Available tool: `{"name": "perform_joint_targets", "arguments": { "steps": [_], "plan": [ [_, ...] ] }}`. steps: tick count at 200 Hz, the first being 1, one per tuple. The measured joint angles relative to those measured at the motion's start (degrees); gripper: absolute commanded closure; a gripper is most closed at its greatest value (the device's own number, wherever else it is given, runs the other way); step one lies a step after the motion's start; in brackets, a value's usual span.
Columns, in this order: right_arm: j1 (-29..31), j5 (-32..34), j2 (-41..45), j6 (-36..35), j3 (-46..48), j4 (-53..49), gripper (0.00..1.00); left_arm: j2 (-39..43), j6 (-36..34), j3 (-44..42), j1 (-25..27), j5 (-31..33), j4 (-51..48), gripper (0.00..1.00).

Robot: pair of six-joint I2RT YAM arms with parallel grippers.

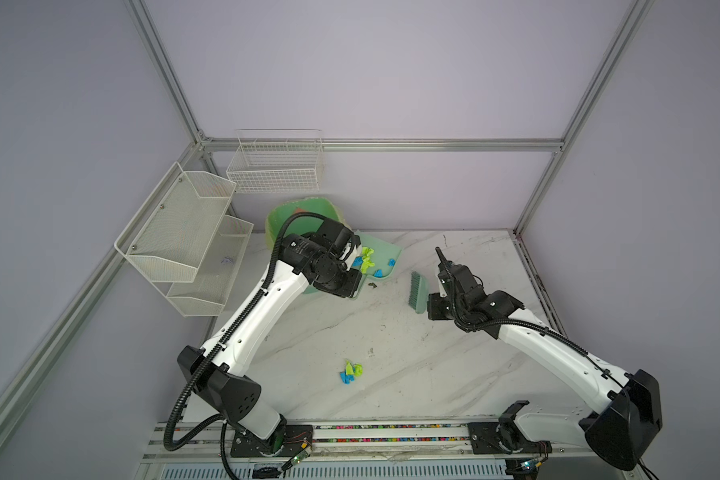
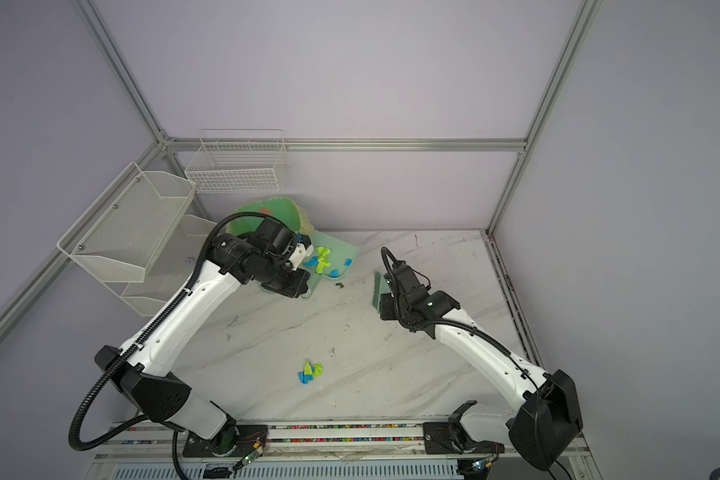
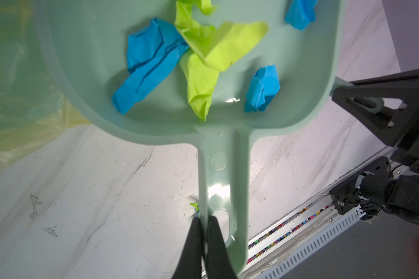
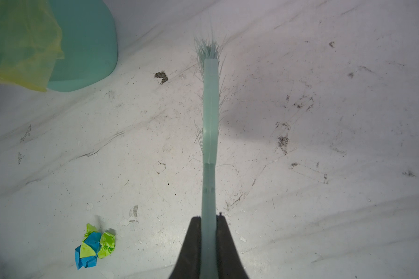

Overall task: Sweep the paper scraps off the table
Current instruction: 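Lift the scrap-filled dustpan over the green bin with the left gripper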

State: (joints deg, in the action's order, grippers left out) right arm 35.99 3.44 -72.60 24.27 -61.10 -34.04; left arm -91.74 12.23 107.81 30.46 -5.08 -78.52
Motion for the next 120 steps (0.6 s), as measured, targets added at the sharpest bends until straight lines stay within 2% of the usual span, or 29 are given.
{"name": "perform_joint_targets", "arguments": {
  "steps": [32,120],
  "plan": [
    [0.0,-0.1,0.9,0.6,0.6,0.0,1.00,-2.8,-1.6,8.8,-0.4,4.6,-3.2,1.00],
    [0.0,-2.8,2.3,0.9,4.8,1.7,1.00,-6.1,-5.6,17.6,-8.7,15.1,-6.4,1.00]
  ]
}}
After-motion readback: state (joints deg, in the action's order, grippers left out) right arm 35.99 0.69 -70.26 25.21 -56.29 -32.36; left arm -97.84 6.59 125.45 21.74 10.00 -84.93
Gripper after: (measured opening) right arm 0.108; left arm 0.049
